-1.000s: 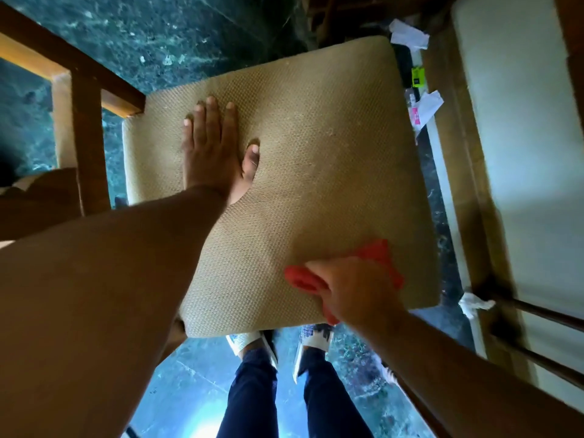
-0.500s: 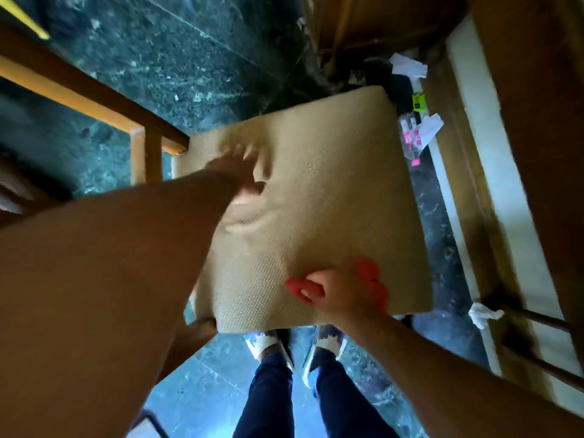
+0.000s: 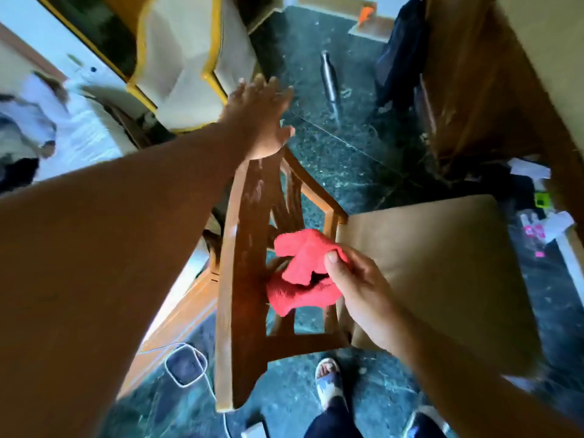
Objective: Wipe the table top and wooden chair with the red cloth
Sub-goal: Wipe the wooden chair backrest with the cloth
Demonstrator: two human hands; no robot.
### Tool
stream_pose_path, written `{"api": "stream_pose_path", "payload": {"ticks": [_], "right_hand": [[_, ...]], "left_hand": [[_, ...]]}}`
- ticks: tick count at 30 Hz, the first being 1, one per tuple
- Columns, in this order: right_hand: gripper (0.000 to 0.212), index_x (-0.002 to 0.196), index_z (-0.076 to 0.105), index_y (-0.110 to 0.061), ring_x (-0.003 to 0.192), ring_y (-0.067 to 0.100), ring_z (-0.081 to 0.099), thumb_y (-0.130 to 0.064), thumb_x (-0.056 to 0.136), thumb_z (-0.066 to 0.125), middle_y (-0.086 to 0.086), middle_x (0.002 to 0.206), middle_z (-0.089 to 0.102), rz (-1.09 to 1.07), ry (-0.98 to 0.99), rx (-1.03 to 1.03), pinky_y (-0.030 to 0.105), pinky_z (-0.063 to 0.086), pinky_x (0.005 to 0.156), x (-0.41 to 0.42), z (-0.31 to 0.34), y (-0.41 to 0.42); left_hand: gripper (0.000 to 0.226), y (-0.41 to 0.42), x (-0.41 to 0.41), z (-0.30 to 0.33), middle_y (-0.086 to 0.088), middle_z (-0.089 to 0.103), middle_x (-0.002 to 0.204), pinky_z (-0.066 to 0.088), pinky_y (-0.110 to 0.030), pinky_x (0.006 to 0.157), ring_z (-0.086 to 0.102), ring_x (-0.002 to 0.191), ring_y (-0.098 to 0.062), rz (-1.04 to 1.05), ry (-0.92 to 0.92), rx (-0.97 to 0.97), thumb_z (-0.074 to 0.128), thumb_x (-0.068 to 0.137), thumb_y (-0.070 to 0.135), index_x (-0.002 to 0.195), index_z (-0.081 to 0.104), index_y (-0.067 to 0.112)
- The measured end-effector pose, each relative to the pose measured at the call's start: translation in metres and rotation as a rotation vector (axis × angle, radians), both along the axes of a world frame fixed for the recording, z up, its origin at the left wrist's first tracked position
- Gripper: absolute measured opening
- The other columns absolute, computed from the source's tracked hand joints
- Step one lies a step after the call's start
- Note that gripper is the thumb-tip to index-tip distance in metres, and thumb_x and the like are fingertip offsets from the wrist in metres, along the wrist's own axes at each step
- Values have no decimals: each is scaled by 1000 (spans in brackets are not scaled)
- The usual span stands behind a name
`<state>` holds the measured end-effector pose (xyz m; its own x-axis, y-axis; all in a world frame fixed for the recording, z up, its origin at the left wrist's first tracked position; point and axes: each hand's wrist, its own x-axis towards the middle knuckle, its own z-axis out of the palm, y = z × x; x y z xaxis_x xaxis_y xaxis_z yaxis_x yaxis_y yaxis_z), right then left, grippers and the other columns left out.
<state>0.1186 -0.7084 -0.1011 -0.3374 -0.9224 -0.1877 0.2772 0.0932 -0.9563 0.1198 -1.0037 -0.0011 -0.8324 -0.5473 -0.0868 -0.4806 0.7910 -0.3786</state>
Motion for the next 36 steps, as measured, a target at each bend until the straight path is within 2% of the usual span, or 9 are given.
{"api": "stream_pose_path", "payload": {"ticks": [4,7,10,13,19,25,28,30,36], "right_hand": [[38,117,62,-36,115,-20,47,-54,92,38,-40,116,60,-19,49,21,12,35,103,50,11,-14],[48,137,44,-46,144,-6,14,-57,96,21,-21,155,27,108,224,39,27,-5,120,91,-4,-21],[45,146,36,-32,144,-9,0,-25,102,39,-3,159,22,25,476,-86,2,-4,109,119,-17,-22],[54,153,24,-30,146,-4,-4,-34,101,35,-17,162,11,-35,728,-101,9,-5,113,133,-28,-21],[56,154,7,-34,149,8,-2,-41,104,31,-11,164,0,-69,509,-132,17,-4,116,103,-24,-90],[54,154,11,-19,150,15,-3,-20,105,35,3,164,3,-149,411,-69,46,7,121,35,-32,-189],[52,154,14,-26,151,15,-2,-26,106,34,-1,164,6,-128,412,-118,49,7,121,47,-39,-173],[54,153,10,-36,150,11,-3,-32,104,33,-11,164,4,-83,430,-177,44,4,122,72,-42,-137],[52,148,-6,-52,150,21,-8,-52,102,18,-3,162,-7,172,602,-209,39,3,121,107,-36,-67]], "left_hand": [[77,-22,25,-10,-17,14,165,14,-51,122,11,153,-35,58,67,139,34,99,56,157,15,9],[78,-31,29,-37,-20,12,165,14,-52,122,10,152,-37,8,160,270,28,100,57,156,17,3],[84,-41,31,-54,-25,14,163,14,-52,123,9,152,-39,4,291,363,19,96,60,154,20,-2],[94,-44,32,-61,-26,8,163,7,-44,125,4,153,-35,-11,337,408,10,91,66,154,16,-4],[78,-49,30,-68,-36,39,140,20,-43,120,30,139,-43,17,453,512,16,99,52,128,40,-15],[53,-52,36,-76,25,36,100,8,11,85,24,95,39,25,663,624,20,103,46,119,53,8],[69,-50,38,-76,-8,32,159,3,-6,110,21,143,10,53,659,648,17,101,52,150,33,6],[73,-47,38,-71,-13,13,166,0,-16,115,8,153,-16,72,632,635,16,101,53,156,18,5],[70,-38,37,-64,-17,10,166,-2,-16,115,5,153,-20,54,546,563,17,104,48,155,19,1]]}}
